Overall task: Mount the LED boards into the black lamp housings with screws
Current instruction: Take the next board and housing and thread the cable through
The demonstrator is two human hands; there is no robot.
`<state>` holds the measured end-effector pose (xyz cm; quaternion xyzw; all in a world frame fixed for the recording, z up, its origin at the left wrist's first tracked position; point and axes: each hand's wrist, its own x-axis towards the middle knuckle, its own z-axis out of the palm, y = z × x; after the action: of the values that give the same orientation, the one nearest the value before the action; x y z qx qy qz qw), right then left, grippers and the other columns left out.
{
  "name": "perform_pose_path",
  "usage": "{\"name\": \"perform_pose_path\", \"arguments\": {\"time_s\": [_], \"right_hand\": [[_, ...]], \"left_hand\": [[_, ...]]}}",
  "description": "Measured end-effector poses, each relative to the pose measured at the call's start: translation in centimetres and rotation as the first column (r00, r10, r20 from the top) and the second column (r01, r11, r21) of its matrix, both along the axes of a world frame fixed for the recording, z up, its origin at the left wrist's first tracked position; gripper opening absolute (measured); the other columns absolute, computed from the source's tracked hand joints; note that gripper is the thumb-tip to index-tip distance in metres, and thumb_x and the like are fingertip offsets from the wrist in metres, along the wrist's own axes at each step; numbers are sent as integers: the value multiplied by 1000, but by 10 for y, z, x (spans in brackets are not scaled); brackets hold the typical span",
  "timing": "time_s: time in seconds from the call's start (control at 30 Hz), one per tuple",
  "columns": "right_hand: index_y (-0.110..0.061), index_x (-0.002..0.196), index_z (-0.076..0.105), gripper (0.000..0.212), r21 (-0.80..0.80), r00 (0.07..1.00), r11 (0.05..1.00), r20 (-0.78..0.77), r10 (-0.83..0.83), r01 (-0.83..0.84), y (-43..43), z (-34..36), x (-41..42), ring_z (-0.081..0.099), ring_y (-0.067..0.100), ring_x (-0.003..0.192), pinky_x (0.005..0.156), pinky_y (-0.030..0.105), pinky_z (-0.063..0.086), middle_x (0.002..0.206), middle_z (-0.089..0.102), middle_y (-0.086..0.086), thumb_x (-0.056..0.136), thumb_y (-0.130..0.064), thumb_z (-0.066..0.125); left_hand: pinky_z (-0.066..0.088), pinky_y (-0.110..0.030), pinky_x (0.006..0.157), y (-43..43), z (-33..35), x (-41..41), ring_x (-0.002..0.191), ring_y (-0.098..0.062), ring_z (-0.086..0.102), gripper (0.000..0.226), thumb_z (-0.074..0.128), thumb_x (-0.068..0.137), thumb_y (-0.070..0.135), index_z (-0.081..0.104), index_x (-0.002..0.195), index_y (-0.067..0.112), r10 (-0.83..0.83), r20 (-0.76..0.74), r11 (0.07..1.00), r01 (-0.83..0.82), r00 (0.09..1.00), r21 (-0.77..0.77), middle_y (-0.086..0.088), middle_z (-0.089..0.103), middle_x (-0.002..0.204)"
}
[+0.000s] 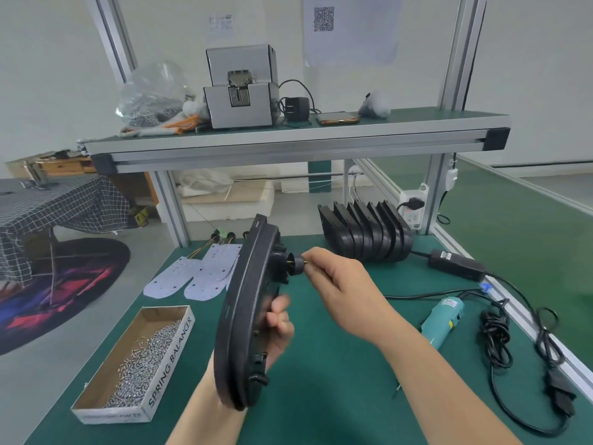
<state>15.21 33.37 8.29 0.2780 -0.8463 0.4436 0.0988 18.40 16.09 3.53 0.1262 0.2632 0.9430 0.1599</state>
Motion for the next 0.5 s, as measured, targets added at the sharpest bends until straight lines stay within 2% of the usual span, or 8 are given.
{"name": "perform_pose_path", "arguments": {"time_s": [0.07,0.13,0.2,0.23,0.3,0.33,0.4,0.5], "right_hand": [[-38,82,53,26,-37,999,999,41,1,1,-3,-3,1,43,14,64,63,38,42,63,49,-11,104,-24,48],[-30,79,51,27,-126,996,992,91,7,4,-8,-6,6,37,7,61,60,32,37,61,47,-15,104,-19,49],[-34,76,47,31,-121,996,992,83,-29,39,-13,-9,10,36,12,62,62,41,40,59,44,-13,104,-20,49],[-43,74,44,37,-71,997,995,43,-63,66,-16,-10,12,36,16,63,63,43,41,58,42,-11,104,-22,48],[-49,72,40,41,-18,994,994,-19,-107,106,-19,-11,15,37,21,63,63,44,41,58,41,-10,104,-24,47],[-45,73,40,37,-48,994,993,-15,-111,110,-21,-12,17,41,23,64,63,44,43,60,45,-9,104,-25,47],[-34,79,45,27,-152,993,982,24,-112,114,-24,-14,17,53,23,67,67,41,47,70,59,-4,104,-24,49],[-39,103,55,26,-342,986,933,154,-59,110,-22,-16,17,65,11,70,66,24,49,92,64,-11,98,-13,57]], "left_hand": [[59,-39,81,2,2,2,77,-31,73,14,67,87,-5,67,100,-11,3,28,999,-4,1000,34,-24,63,89],[62,-35,68,4,1,0,62,-24,71,23,85,68,-8,70,85,-7,35,109,999,-35,993,-10,-18,63,78],[62,-33,55,2,-7,-4,50,-20,67,36,94,47,-12,69,71,-4,79,184,997,-75,980,-27,-13,61,67],[62,-34,55,2,-8,-4,51,-21,68,34,93,48,-13,69,71,-5,58,201,998,-57,978,-14,-14,61,67],[63,-43,66,2,-6,-1,62,-31,72,16,80,70,-15,68,81,-12,20,247,1000,-23,969,7,-22,64,75],[62,-47,73,1,-4,0,70,-36,72,8,70,80,-15,68,88,-15,1,257,1000,-8,966,28,-27,64,81],[60,-51,80,0,-3,1,78,-41,72,11,62,87,-14,66,97,-19,-23,253,998,7,967,64,-31,64,88],[62,-47,61,5,-9,1,60,-34,70,26,80,66,-20,65,86,-15,24,290,999,-37,957,40,-24,61,76]]}}
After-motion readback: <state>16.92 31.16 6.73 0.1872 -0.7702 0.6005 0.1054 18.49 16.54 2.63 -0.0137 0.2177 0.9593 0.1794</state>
